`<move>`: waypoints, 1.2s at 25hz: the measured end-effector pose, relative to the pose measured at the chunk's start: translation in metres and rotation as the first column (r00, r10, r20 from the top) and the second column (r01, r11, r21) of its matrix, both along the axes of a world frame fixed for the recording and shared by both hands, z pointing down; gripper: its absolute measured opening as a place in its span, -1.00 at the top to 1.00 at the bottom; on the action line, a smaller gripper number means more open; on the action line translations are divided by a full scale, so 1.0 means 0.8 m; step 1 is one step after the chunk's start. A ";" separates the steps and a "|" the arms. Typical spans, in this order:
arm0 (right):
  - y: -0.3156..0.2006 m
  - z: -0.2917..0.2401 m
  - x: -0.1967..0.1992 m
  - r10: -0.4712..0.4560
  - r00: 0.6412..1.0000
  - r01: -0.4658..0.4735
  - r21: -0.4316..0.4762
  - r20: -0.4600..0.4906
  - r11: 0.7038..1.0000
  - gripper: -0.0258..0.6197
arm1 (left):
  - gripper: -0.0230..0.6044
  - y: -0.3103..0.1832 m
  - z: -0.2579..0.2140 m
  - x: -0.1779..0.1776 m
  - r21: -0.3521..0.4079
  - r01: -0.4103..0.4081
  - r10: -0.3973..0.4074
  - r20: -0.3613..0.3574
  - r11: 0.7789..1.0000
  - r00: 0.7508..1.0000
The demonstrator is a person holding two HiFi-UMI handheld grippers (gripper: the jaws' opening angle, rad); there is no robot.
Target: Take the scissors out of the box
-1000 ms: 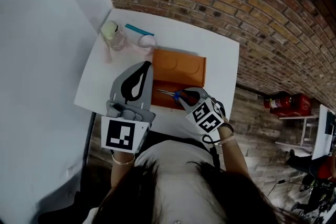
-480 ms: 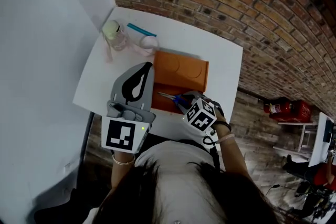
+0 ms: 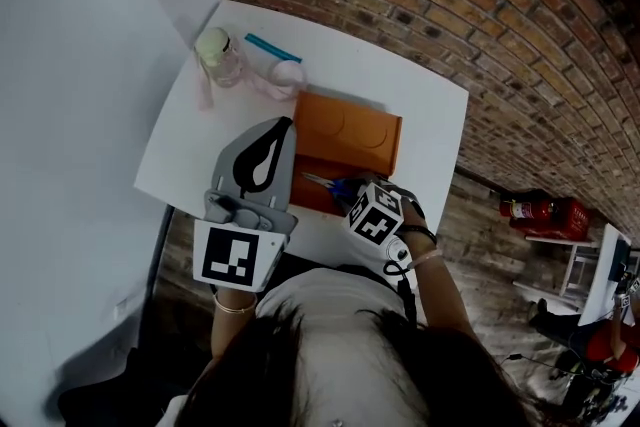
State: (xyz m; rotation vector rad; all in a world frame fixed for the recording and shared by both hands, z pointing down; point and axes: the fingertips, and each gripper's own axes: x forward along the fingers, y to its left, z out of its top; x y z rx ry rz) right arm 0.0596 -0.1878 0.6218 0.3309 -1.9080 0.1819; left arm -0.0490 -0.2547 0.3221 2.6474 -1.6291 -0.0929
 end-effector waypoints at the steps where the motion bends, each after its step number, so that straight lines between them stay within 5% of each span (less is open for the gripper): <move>1: 0.000 0.003 0.000 -0.005 1.000 0.005 -0.006 -0.007 1.000 0.51 | 0.92 0.000 0.002 -0.001 -0.003 0.002 -0.002 0.000 1.000 1.000; 30: 0.000 0.055 0.007 -0.087 0.972 0.063 -0.117 -0.217 0.991 0.47 | 0.92 -0.014 0.026 -0.011 -0.051 0.032 -0.032 -0.009 0.998 0.999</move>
